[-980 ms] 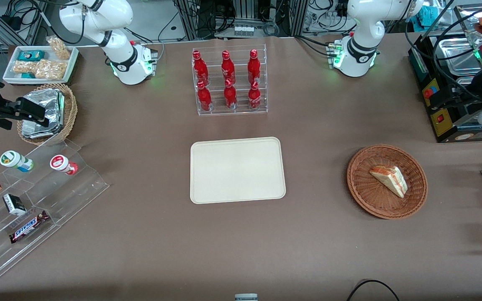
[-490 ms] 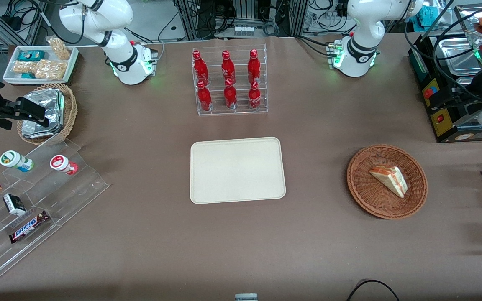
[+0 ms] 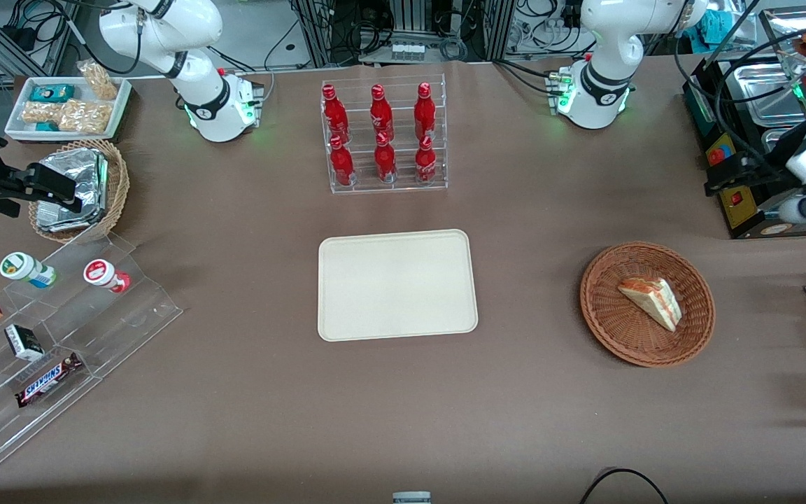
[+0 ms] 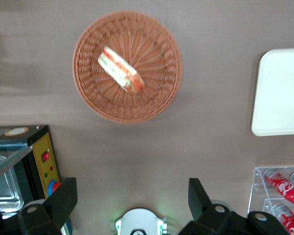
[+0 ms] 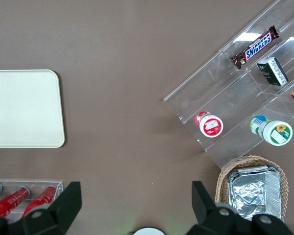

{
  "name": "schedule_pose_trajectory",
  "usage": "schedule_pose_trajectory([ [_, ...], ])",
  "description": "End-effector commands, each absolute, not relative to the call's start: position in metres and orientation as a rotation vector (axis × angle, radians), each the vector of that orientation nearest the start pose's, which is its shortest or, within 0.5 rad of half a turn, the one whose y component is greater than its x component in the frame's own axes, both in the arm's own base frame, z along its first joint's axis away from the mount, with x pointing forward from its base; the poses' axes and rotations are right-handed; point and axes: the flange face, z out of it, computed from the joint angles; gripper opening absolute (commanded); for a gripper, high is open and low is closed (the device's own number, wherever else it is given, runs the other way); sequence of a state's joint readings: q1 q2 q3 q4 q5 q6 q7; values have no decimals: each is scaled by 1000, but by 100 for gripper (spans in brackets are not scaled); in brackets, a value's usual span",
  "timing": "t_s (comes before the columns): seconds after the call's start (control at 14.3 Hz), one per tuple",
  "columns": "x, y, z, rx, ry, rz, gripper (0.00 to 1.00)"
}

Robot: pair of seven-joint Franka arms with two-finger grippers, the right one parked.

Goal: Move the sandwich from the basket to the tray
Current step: 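Move the left gripper down over the sandwich in the wicker basket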

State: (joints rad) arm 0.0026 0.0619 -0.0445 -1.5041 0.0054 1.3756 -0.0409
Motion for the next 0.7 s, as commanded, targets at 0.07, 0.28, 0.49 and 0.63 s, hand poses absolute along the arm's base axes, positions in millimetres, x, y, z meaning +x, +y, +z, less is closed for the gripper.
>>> schedule_pose_trajectory([
  [0.07,560,-5,527,-3074,-26,322,100],
  [0.28,561,0,452,-3088,-30,236,100],
  [0.49,556,21,391,-3109,-97,138,100],
  [0.63,556,27,367,-3111,-209,90,100],
])
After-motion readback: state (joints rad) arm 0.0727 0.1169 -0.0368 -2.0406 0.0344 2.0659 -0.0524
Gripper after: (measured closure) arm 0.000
